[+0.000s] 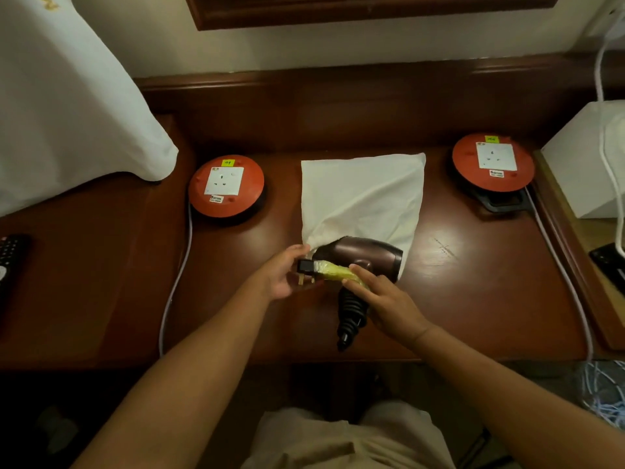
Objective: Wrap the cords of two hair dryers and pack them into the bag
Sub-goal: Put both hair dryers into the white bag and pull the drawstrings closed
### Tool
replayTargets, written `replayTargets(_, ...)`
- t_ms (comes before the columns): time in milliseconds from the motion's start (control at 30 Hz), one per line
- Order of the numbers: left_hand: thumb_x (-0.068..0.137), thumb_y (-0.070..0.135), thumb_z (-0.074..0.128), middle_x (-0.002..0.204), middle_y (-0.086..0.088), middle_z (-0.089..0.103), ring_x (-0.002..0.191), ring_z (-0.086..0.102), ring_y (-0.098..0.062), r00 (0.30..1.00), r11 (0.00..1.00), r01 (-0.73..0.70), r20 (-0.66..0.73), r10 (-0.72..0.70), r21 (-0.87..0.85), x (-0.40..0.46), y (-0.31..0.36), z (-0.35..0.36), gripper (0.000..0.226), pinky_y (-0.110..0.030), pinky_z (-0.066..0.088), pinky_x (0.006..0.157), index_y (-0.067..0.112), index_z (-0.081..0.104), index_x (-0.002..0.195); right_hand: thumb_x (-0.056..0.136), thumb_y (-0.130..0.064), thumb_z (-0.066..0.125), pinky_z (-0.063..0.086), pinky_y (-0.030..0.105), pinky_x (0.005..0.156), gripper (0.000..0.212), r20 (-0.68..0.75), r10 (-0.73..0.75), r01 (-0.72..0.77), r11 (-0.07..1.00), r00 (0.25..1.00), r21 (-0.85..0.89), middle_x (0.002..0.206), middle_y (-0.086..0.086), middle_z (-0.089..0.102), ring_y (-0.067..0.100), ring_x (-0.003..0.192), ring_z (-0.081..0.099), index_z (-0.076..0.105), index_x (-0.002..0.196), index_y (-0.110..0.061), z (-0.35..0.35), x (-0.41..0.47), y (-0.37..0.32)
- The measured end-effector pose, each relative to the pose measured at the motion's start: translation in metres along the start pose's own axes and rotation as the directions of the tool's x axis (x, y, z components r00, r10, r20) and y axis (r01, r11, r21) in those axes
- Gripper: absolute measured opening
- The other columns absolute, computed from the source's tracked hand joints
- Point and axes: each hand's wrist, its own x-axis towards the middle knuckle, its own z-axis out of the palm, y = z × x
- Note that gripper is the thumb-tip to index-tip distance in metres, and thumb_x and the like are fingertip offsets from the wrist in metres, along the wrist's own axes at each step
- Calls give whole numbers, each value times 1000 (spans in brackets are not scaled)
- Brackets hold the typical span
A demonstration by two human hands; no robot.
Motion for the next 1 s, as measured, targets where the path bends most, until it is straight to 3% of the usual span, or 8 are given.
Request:
replayTargets(100, 97, 12, 53, 95, -13, 56, 75, 58, -24, 999, 998, -33, -32, 35, 50, 4, -1, 6, 2, -31, 56, 49, 12, 52, 99, 72, 14, 67, 56, 44, 87, 88, 17, 83, -84, 988, 996, 127, 155, 6, 30, 34, 114, 57, 36, 144, -25, 3, -4, 1)
replayTargets(200, 98, 10, 49, 82, -11, 63, 62, 60, -20, 989, 989, -87, -107, 100, 119, 9, -4, 11, 6, -27, 47, 47, 12, 53, 94, 81, 17, 53, 34, 23, 108, 71, 91, 205, -225, 880, 974, 419, 155, -7, 25, 15, 138, 31, 50, 136, -28, 1, -9, -10)
replayTargets(300, 98, 11, 50, 79, -8, 61, 61, 57, -18, 977, 981, -145, -137, 163, 133, 15, -13, 17, 10, -24, 43, 45, 14, 53, 90, 89, 11, 51, 38, 34, 111, 48, 209, 520, -457, 411, 828, 789, 144, -12, 41, 11, 137, 36, 66, 110, -29, 3, -13, -35)
replayTargets(400, 97, 11, 51, 83, -8, 59, 68, 57, -19, 960, 975, -194, -185, 211, 104, 21, -20, 21, 11, -30, 45, 56, 14, 53, 87, 93, -6, 56, 51, 39, 91, 20, 330, 748, -427, -69, 575, 901, 132, 3, 54, 20, 114, 56, 58, 102, -23, 11, -12, -58)
replayTargets(533, 98, 11, 50, 84, -9, 60, 72, 59, -21, 941, 973, -228, -248, 230, 39, 25, -21, 21, 11, -33, 49, 63, 13, 52, 88, 85, -30, 67, 47, 37, 89, 45, 545, 757, -264, -478, 359, 838, 117, 14, 61, 29, 109, 59, 52, 122, -9, 21, -3, -66)
replayTargets(633, 98, 12, 51, 90, -12, 62, 80, 61, -26, 935, 970, -241, -261, 241, 32, 29, -24, 24, 8, -39, 52, 72, 13, 53, 90, 76, -47, 70, 46, 44, 96, 61, 598, 690, -363, -478, 408, 799, 117, 15, 66, 34, 112, 59, 59, 121, -6, 15, 8, -68)
replayTargets(767, 99, 17, 51, 100, -13, 64, 94, 61, -27, 932, 964, -257, -246, 266, 71, 29, -32, 29, 9, -44, 51, 89, 12, 57, 95, 84, -37, 69, 52, 40, 80, 47, 636, 670, -382, -512, 384, 769, 112, 10, 62, 24, 98, 61, 49, 119, -14, 14, 14, -71)
replayTargets(1000, 98, 22, 48, 83, -6, 63, 72, 56, -23, 798, 713, -322, -226, 559, 623, 29, -10, 4, 19, -29, 43, 61, 18, 55, 82, 81, -21, 75, 56, 45, 85, 59, 559, 715, -368, -430, 419, 825, 116, 14, 65, 31, 102, 66, 48, 133, -21, 16, 14, -57)
